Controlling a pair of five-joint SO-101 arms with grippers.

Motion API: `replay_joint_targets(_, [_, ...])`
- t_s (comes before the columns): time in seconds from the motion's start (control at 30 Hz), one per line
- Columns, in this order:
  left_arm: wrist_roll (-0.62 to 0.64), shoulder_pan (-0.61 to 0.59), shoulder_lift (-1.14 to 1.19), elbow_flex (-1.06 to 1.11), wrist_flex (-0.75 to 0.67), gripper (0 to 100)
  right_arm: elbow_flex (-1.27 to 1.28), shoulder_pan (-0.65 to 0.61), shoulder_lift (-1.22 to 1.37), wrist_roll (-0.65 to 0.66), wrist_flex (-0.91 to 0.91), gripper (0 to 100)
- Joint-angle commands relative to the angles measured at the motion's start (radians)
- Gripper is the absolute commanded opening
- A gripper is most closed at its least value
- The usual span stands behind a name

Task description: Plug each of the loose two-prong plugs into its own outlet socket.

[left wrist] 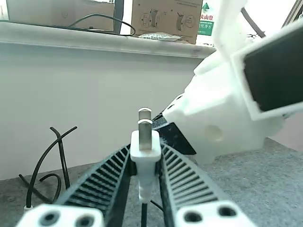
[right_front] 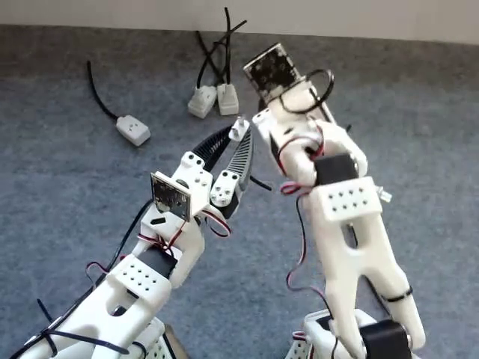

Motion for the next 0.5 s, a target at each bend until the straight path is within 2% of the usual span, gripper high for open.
replay_joint_targets(0.0, [0.008, -0.007, -0.028, -0.005, -0.023, 1, -0.087, 0.028, -0.044, 0.006, 0.004, 0.7])
replay_joint_targets(0.17, [0.008, -0.007, -0.028, -0.005, -0.021, 1, -0.085, -0.061, -0.236, 0.006, 0.113, 0.7])
replay_joint_targets(0.33, [0.008, -0.005, -0.028, -0.004, -0.021, 1, -0.01, -0.205, -0.4, 0.006, 0.14, 0.7])
replay_joint_targets(0.47, [0.005, -0.005, -0.028, -0.004, -0.021, 1, 0.067, -0.317, -0.43, 0.025, 0.136, 0.7])
